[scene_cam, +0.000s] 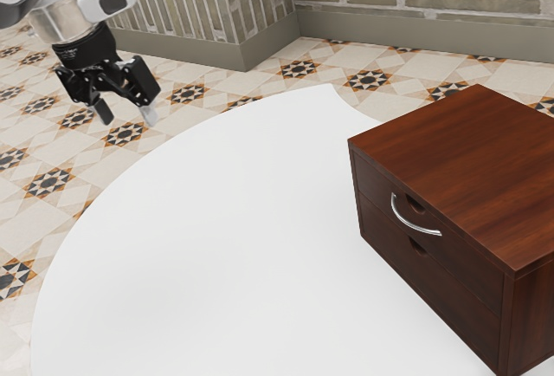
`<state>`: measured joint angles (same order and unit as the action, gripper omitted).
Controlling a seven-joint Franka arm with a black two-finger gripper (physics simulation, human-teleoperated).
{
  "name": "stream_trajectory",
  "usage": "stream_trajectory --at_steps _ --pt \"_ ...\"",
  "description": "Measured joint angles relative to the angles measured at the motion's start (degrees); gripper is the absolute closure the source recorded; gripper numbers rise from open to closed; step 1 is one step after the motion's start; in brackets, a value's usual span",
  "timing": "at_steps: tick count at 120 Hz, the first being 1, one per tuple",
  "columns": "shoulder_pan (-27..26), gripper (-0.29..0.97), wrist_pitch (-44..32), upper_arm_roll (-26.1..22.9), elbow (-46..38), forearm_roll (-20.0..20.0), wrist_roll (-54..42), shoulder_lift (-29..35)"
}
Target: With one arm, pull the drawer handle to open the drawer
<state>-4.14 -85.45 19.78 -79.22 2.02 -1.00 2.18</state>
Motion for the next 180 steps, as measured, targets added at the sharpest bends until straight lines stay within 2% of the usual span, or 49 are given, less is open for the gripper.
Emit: stream_trajectory --at_steps 31,40,50,64,84,96,116,128,154,180 --pt "1.42 0.03 0.22 -0.28 1.09 -0.34 0.08 0.32" --pt "2.43 0.03 2.3 -2.81 7.62 -2.72 0.82 1.58" --pt "1.42 0.03 4.91 -6.55 10.21 -3.88 3.57 2.83" --pt "-0.57 0.03 7.19 -11.27 10.91 -1.86 12.53 3.01" --pt "-0.45 0.03 7.88 -17.83 10.83 -0.45 27.52 1.91" --pt "-1.54 0.03 7.84 -19.06 10.57 -0.14 34.81 1.11" --pt "-0.26 0.03 7.43 -21.09 10.19 1.8 44.53 -0.39" --pt "-0.54 0.03 5.04 -21.69 4.95 2.5 49.15 0.47" --pt "-2.58 0.03 -5.93 -21.8 -14.39 5.34 56.91 9.06" --pt "-4.94 0.03 -18.16 -21.89 -24.01 6.95 62.43 10.92"
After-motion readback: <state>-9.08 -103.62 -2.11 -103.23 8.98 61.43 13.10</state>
